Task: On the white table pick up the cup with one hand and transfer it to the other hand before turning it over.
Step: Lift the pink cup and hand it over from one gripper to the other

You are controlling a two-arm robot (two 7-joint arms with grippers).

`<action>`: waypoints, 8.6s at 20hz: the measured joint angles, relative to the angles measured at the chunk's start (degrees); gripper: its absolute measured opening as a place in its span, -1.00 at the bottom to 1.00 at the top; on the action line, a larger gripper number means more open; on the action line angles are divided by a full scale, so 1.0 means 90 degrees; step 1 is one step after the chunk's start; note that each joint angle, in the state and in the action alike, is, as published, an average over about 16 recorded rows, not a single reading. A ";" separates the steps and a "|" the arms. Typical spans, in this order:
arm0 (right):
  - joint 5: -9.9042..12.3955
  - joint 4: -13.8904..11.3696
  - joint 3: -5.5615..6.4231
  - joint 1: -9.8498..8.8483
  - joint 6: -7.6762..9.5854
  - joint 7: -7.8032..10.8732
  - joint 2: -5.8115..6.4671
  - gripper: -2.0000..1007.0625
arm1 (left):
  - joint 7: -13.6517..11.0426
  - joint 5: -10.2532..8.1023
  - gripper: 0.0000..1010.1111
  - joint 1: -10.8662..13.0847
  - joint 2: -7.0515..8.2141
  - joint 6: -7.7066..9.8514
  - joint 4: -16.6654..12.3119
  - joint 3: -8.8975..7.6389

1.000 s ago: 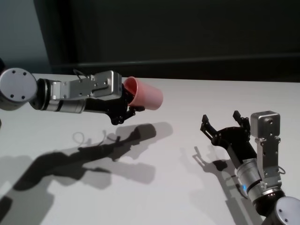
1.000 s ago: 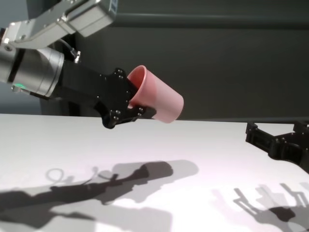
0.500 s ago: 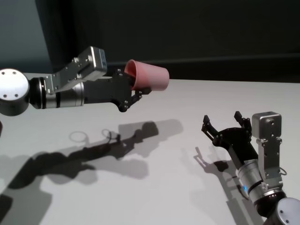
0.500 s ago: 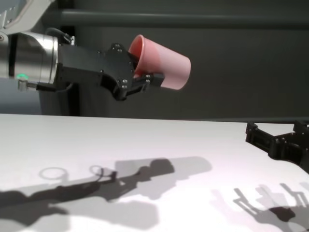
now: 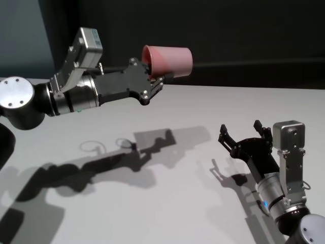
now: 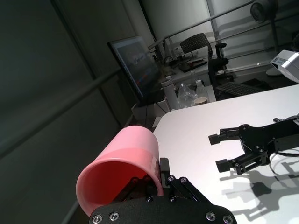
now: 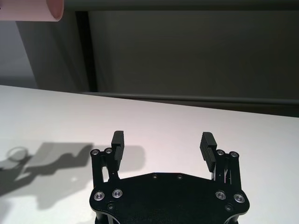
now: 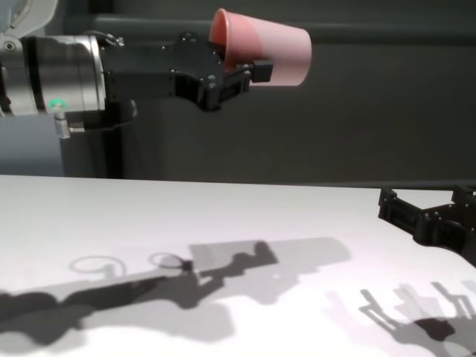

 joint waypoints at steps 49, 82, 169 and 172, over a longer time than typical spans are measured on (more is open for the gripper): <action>0.0000 0.0000 0.0000 0.0000 0.0000 0.0000 0.0000 0.99 | -0.0287 -0.1007 -0.91 0.0005 -0.0810 -0.0049 0.0407 -0.0041; 0.1760 -0.0188 0.0520 -0.0028 0.0271 0.1614 -0.0401 0.99 | -0.0302 -0.0980 -0.91 -0.0018 -0.0810 -0.0074 0.0425 -0.0038; 0.7467 0.3188 0.0300 0.2626 0.1094 0.5697 -0.0959 0.99 | -0.0302 -0.0979 -0.91 -0.0019 -0.0810 -0.0073 0.0425 -0.0038; 0.7505 0.3257 0.0248 0.2674 0.1076 0.5729 -0.0971 0.99 | -0.0302 -0.0979 -0.91 -0.0019 -0.0810 -0.0073 0.0425 -0.0038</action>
